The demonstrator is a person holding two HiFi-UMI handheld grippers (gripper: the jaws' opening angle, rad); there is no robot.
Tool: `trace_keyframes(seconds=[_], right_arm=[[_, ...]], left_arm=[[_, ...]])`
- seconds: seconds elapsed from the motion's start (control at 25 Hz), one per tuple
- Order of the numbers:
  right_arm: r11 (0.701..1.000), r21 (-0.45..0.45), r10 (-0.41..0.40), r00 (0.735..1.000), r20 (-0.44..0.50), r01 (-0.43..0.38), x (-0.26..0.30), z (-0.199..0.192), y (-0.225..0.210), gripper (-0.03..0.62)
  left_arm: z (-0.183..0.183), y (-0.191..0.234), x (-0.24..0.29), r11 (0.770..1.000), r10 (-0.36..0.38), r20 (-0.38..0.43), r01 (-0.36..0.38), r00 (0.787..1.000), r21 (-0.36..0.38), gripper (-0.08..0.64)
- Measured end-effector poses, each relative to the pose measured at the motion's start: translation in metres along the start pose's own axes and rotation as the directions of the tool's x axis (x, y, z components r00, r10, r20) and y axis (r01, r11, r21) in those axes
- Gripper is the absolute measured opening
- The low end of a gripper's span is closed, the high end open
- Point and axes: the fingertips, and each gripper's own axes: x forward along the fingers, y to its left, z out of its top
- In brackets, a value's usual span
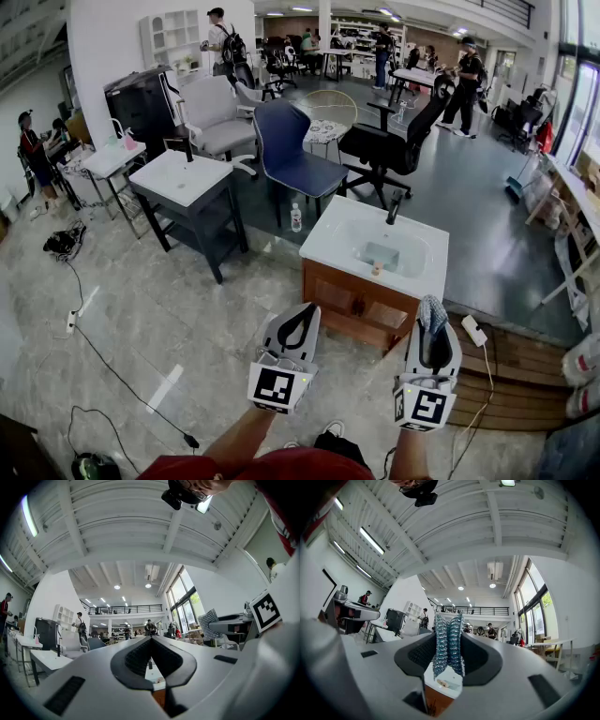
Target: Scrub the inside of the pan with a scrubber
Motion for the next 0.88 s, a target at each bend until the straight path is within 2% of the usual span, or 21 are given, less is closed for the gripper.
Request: trace_keyframes(seconds=[0.44, 0.88], right_arm=[[1.0, -0.009, 0.002, 1.0, -0.001, -0.002, 0.006, -0.002, -0.007, 0.173], [0.999, 0.047, 0.001, 1.0, 0.011, -0.002, 0.018, -0.02, -0.028, 0.175]], left_arm=[[-0.002, 0.0, 0.008, 1.0, 0.003, -0.003, -0.003, 1.0, -0.006, 0.012], [-0.013, -0.012, 0.034, 1.0, -0.001, -0.019, 0.001, 1.0, -0.002, 0.012]])
